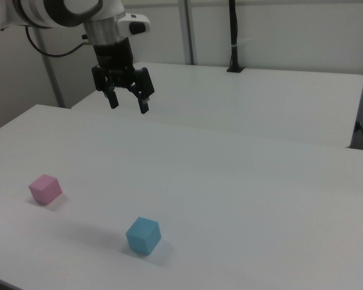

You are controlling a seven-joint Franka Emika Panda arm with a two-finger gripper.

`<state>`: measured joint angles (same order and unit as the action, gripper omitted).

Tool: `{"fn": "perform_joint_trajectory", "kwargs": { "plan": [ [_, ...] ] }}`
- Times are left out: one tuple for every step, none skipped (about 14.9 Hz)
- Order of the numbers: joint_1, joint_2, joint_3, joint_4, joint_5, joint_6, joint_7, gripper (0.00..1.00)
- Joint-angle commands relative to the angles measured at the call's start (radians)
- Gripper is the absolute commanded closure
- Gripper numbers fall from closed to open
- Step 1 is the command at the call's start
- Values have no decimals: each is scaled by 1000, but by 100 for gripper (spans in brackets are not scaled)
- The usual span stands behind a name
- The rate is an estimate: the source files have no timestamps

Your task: Put blue cube on pink cube

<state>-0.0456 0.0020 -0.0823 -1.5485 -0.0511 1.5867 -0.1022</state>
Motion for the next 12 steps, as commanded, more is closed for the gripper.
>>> {"fn": "perform_joint_trajectory", "kwargs": {
  "plan": [
    [27,-4,-17,-2,19,10,1,0],
    [27,-4,-17,-2,19,10,1,0],
    [27,-4,-17,-4,19,10,1,0],
    [27,-4,-16,-4,17,9,1,0],
    [27,-4,-14,-2,17,9,-1,0],
    [27,-4,-11,-4,17,7,1,0],
    [27,-4,-11,-4,19,7,1,0],
    [27,-4,-10,-5,17,7,-10,0],
    [30,-1,-10,-7,16,9,-8,0],
    [39,12,-10,-5,13,9,-4,0],
    [41,12,-10,-7,13,7,-1,0],
    [41,12,-10,-5,13,7,-1,0]
  ]
}}
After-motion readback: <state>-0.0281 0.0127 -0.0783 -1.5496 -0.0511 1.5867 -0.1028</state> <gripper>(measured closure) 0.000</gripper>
